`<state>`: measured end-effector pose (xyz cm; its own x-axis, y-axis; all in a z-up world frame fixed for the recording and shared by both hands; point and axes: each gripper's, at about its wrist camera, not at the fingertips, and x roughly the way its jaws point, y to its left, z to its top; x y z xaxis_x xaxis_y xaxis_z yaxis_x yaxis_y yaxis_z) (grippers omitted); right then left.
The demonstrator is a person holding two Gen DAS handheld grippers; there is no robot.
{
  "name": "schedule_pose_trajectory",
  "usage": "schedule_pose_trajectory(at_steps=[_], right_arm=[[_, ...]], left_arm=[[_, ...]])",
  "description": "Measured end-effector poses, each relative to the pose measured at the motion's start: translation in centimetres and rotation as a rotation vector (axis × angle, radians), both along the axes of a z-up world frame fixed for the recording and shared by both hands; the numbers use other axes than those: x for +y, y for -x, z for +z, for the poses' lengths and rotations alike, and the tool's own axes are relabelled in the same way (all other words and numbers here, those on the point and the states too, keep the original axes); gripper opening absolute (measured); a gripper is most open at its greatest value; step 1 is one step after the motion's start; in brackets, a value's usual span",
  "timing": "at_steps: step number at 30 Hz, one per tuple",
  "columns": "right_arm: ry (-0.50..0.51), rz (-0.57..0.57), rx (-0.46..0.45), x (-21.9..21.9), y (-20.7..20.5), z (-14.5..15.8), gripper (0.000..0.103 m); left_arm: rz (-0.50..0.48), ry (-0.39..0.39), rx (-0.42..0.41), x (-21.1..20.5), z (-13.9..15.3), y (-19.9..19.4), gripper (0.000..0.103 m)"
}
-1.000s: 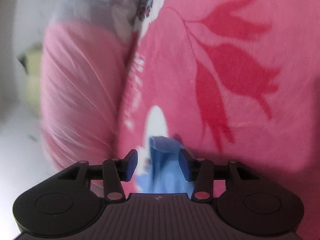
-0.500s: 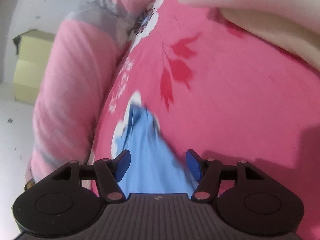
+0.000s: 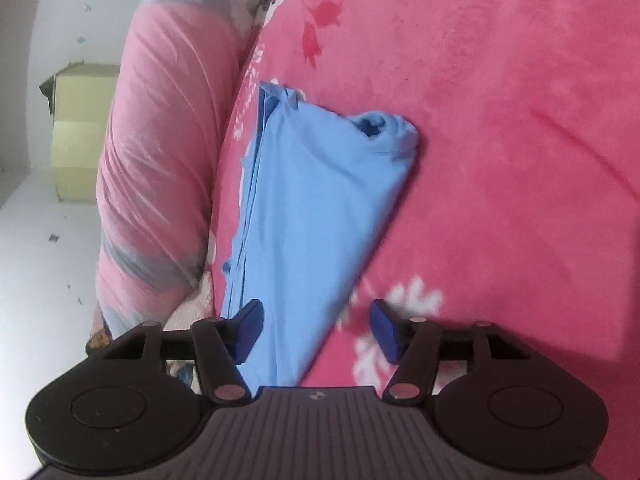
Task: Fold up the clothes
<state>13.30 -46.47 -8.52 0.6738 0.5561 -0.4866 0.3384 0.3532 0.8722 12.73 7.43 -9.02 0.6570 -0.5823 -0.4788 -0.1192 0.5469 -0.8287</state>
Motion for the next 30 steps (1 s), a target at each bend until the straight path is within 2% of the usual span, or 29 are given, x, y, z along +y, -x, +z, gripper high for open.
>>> schedule_pose_trajectory(at_steps=[1, 2, 5, 6, 7, 9, 13, 20, 25, 30], right_arm=[[0.005, -0.015, 0.000, 0.0, -0.5, -0.2, 0.052], [0.008, -0.031, 0.000, 0.0, -1.1, -0.4, 0.046], [0.016, -0.108, 0.015, -0.5, -2.1, -1.2, 0.025], [0.019, -0.138, 0.016, -0.7, -2.4, -1.5, 0.019], [0.019, -0.166, 0.018, -1.1, -2.6, -1.7, 0.017], [0.008, -0.213, 0.013, -1.4, -2.5, -2.2, 0.012], [0.057, -0.268, -0.014, -1.2, -2.5, -2.1, 0.007], [0.080, -0.315, -0.050, -0.2, -0.7, -0.2, 0.005], [0.089, -0.292, -0.102, 1.2, 2.3, 2.7, 0.005], [0.068, -0.270, -0.123, 2.3, 6.8, 4.8, 0.005]], left_arm=[[0.015, 0.008, -0.006, 0.0, -0.1, -0.4, 0.041], [0.025, 0.007, -0.007, -0.2, -0.1, -0.7, 0.040], [0.060, 0.011, -0.009, -0.1, -0.7, -1.6, 0.029], [0.074, 0.016, -0.009, 0.0, -0.8, -1.7, 0.022], [0.086, 0.021, -0.009, 0.1, -1.0, -1.9, 0.016], [0.103, 0.024, -0.008, 0.4, -1.4, -1.9, 0.010], [0.128, 0.016, -0.034, 0.6, -0.9, -1.9, 0.004], [0.191, 0.017, -0.073, 2.2, 0.8, -0.3, 0.002], [0.201, 0.000, -0.127, 3.8, 3.3, 2.1, 0.001], [0.194, -0.012, -0.143, 6.1, 5.0, 5.8, 0.001]])
